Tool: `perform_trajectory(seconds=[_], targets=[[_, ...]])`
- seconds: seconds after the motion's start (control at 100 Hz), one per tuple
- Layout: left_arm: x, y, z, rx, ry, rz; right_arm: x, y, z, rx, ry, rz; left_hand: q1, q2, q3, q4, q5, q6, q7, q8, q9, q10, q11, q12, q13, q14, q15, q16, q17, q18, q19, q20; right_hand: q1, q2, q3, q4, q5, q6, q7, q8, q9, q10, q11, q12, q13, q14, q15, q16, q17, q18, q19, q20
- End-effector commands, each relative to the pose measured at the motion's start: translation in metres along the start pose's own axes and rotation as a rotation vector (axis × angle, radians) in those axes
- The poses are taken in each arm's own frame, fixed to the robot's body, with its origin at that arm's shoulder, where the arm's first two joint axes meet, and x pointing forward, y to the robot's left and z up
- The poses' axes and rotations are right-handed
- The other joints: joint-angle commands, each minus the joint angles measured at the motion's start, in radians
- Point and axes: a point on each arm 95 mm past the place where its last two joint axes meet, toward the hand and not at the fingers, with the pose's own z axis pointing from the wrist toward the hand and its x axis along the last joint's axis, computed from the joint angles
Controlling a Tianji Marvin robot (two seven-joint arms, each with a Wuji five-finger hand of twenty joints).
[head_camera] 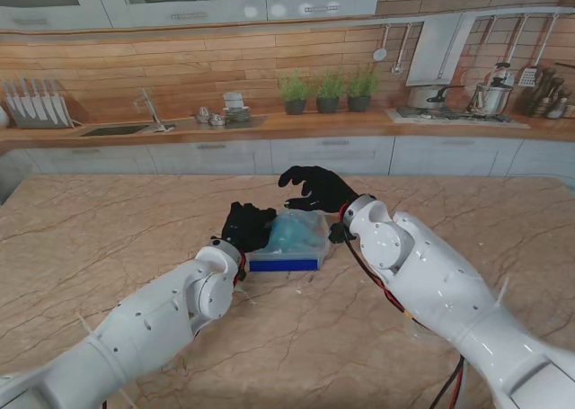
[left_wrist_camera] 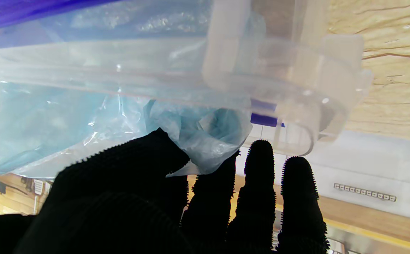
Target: Fold the bubble film and place it into the plastic crate
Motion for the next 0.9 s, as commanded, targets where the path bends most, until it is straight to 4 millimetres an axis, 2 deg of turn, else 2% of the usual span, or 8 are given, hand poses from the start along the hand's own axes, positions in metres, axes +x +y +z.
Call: perform_trajectory(seconds=[0.0, 0.06, 0.2, 0.36, 0.56, 0.72, 0.81, 0.89], targets=[[0.007, 0.000, 0.002, -0.009, 0.001, -0.017, 0.003, -0.002, -0.008, 0.012, 0.034, -0.023, 0.031, -0.026, 0.031, -0.040, 0.034, 0.015, -0.008, -0.017, 0.032, 0.026, 0.070, 0.012, 0.026, 0.022, 0.027, 0.018, 0.017, 0.026, 0.049, 0.032, -0.011, -0.025, 0.015, 0.027, 0.032, -0.001, 0.005, 0.010, 0.023, 0.009, 0.023, 0.004, 0.011, -0.008, 0.005, -0.011, 0.016, -0.020, 0.019, 0.028], [0.009, -0.001, 0.003, -0.017, -0.008, -0.028, 0.006, 0.000, -0.015, 0.011, 0.065, -0.052, 0.033, -0.023, 0.033, -0.042, 0.041, 0.030, -0.016, -0.027, 0.033, 0.038, 0.084, 0.008, 0.028, 0.025, 0.034, 0.020, 0.018, 0.026, 0.053, 0.035, -0.012, -0.026, 0.012, 0.027, 0.043, -0.001, 0.002, 0.009, 0.031, 0.010, 0.022, 0.003, 0.022, -0.009, 0.008, -0.013, 0.030, -0.024, 0.036, 0.030], [0.010, -0.002, 0.003, -0.033, -0.021, -0.038, 0.016, 0.002, -0.032, 0.015, 0.129, -0.072, 0.040, -0.017, 0.024, -0.044, 0.041, 0.035, -0.022, -0.033, 0.025, 0.040, 0.091, 0.006, 0.023, 0.023, 0.038, 0.021, 0.013, 0.023, 0.053, 0.035, -0.016, -0.033, 0.010, 0.027, 0.052, 0.000, -0.010, 0.011, 0.039, 0.016, 0.023, 0.002, 0.110, -0.020, 0.099, 0.018, 0.109, -0.043, 0.192, 0.070], [0.010, -0.002, 0.002, -0.036, -0.022, -0.035, 0.026, 0.000, -0.051, 0.081, 0.142, -0.062, 0.042, -0.016, 0.020, -0.044, 0.042, 0.034, -0.023, -0.035, 0.024, 0.040, 0.094, 0.003, 0.023, 0.023, 0.038, 0.020, 0.014, 0.025, 0.054, 0.035, 0.006, -0.030, -0.007, 0.028, 0.070, 0.040, -0.051, -0.001, 0.049, 0.056, 0.035, 0.006, 0.235, -0.001, 0.159, 0.040, 0.213, -0.047, 0.303, 0.068], [0.010, -0.003, 0.002, -0.042, -0.027, -0.038, 0.031, -0.010, -0.066, 0.149, 0.098, -0.139, 0.047, -0.013, 0.015, -0.042, 0.043, 0.034, -0.025, -0.036, 0.022, 0.039, 0.093, 0.002, 0.022, 0.022, 0.036, 0.019, 0.013, 0.025, 0.052, 0.035, -0.029, -0.049, -0.039, 0.035, -0.067, 0.080, -0.119, -0.014, -0.085, 0.096, -0.005, -0.008, 0.316, -0.001, 0.186, 0.043, 0.298, -0.058, 0.382, 0.057], [0.010, -0.003, 0.002, -0.057, -0.039, -0.044, 0.034, -0.020, -0.071, 0.253, 0.050, -0.171, 0.053, -0.012, 0.010, -0.041, 0.042, 0.036, -0.026, -0.036, 0.020, 0.041, 0.089, 0.002, 0.020, 0.024, 0.034, 0.018, 0.011, 0.026, 0.048, 0.033, -0.013, -0.075, -0.089, 0.034, -0.201, 0.098, -0.149, -0.018, -0.287, 0.128, -0.054, -0.037, 0.326, -0.010, 0.214, 0.041, 0.319, -0.074, 0.423, 0.046], [0.011, -0.002, 0.001, -0.063, -0.042, -0.048, 0.034, -0.026, -0.070, 0.275, 0.031, -0.238, 0.056, -0.011, 0.007, -0.040, 0.042, 0.036, -0.027, -0.036, 0.020, 0.041, 0.087, 0.002, 0.018, 0.025, 0.032, 0.018, 0.011, 0.025, 0.046, 0.032, 0.006, -0.086, -0.109, 0.039, -0.223, 0.101, -0.143, -0.016, -0.322, 0.134, -0.058, -0.044, 0.336, -0.027, 0.232, 0.043, 0.338, -0.094, 0.438, 0.045], [0.011, -0.002, 0.001, -0.065, -0.043, -0.051, 0.033, -0.030, -0.065, 0.256, 0.025, -0.310, 0.057, -0.010, 0.004, -0.040, 0.042, 0.036, -0.028, -0.037, 0.018, 0.041, 0.084, 0.003, 0.018, 0.023, 0.031, 0.017, 0.011, 0.025, 0.045, 0.032, 0.022, -0.096, -0.074, 0.045, -0.220, 0.106, -0.120, -0.012, -0.324, 0.132, -0.019, -0.034, 0.336, -0.050, 0.270, 0.051, 0.347, -0.117, 0.456, 0.042]])
